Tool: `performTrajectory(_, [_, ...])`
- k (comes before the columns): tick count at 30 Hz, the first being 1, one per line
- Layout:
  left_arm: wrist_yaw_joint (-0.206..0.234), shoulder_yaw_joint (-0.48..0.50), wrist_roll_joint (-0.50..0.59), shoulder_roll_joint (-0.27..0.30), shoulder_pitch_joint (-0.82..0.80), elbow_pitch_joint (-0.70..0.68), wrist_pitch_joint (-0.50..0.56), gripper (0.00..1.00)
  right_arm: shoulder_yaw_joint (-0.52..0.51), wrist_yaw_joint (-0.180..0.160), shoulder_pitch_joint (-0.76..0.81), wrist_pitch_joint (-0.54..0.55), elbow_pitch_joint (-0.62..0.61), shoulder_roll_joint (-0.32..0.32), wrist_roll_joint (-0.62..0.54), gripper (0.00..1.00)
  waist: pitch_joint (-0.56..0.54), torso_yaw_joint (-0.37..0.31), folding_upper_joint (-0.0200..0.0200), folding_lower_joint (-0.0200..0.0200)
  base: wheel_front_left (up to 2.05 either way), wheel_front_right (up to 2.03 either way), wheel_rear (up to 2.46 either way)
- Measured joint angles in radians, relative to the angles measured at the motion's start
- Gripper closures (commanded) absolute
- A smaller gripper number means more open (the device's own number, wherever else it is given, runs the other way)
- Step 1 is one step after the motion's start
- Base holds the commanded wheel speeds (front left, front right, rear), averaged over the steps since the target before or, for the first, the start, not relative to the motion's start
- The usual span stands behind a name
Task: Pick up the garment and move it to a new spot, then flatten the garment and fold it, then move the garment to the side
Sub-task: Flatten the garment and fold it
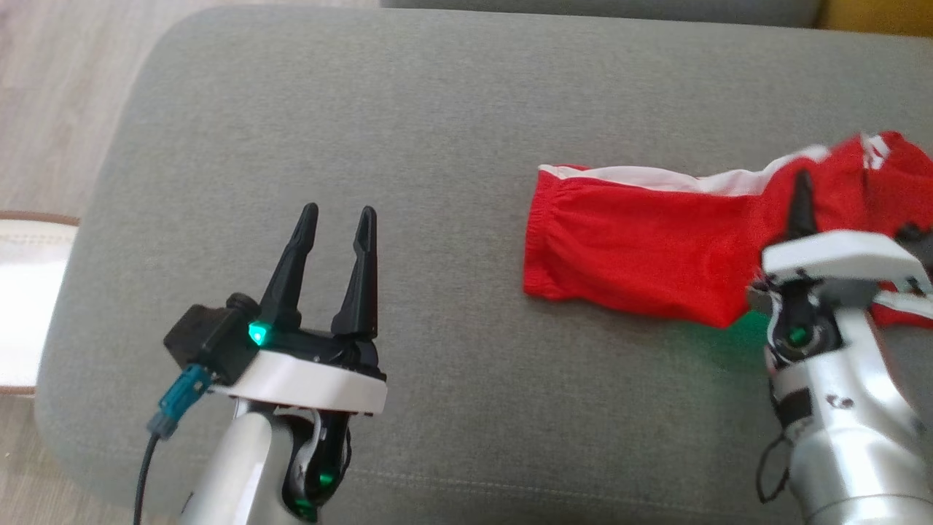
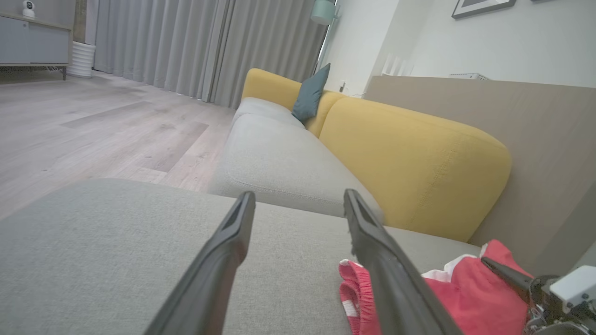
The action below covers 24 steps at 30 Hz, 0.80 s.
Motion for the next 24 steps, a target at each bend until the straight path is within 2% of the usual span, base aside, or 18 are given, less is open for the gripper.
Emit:
performTrajectory(14, [0.009, -0.014, -0.009, 0.001, 0.015, 0.007, 0.000, 0.00, 0.380, 0.000, -0.007, -0.042, -0.103, -0.001, 0.006, 1.00, -0.025, 0.090, 0.0000, 0.0000, 0.00, 0.00, 0.00])
performTrajectory(24, [0.018, -0.015, -0.014, 0.002, 0.027, 0.010, 0.000, 0.00, 0.571, 0.000, -0.002, -0.011, -0.112, -0.003, -0.036, 1.00, -0.034, 0.135, 0.0000, 0.0000, 0.00, 0.00, 0.00])
